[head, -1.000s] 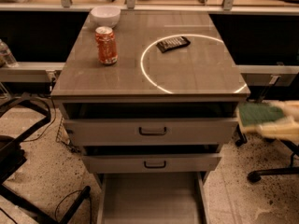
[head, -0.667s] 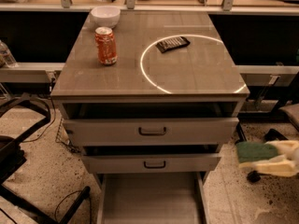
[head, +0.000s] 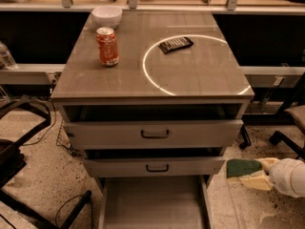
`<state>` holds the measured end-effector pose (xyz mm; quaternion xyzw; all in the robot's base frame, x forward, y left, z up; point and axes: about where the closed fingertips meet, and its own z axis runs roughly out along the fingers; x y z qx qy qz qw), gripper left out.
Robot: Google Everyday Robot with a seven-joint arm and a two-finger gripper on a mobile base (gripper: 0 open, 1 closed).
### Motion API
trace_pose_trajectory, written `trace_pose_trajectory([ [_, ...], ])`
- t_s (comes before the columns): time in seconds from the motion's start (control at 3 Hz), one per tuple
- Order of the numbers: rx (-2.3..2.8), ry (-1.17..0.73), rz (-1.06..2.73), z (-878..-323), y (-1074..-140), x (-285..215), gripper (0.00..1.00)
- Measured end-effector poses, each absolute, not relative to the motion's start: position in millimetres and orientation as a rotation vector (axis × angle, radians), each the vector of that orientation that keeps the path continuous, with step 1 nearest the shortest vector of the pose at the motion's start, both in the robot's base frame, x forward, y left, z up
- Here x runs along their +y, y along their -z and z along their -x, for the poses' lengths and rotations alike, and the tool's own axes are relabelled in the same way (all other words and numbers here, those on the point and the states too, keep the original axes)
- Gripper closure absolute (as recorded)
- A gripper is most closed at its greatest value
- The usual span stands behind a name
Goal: Place sponge into bottom drawer
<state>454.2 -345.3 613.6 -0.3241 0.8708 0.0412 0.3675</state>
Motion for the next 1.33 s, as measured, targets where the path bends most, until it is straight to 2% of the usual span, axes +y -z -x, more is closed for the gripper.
trace_pose_trajectory([
  [0.33,2.228,-0.002,0.803,-469.4,-609.2,-349.7,1.0],
  [0.67,2.228,-0.002,0.803,-469.4,-609.2,-349.7,1.0],
  [1.0,2.236,-0.102,0.792,-448.0,-561.2,-335.2,1.0],
  [1.33,2.228,-0.229,0.841,-399.2,-472.0,-300.0,1.0],
])
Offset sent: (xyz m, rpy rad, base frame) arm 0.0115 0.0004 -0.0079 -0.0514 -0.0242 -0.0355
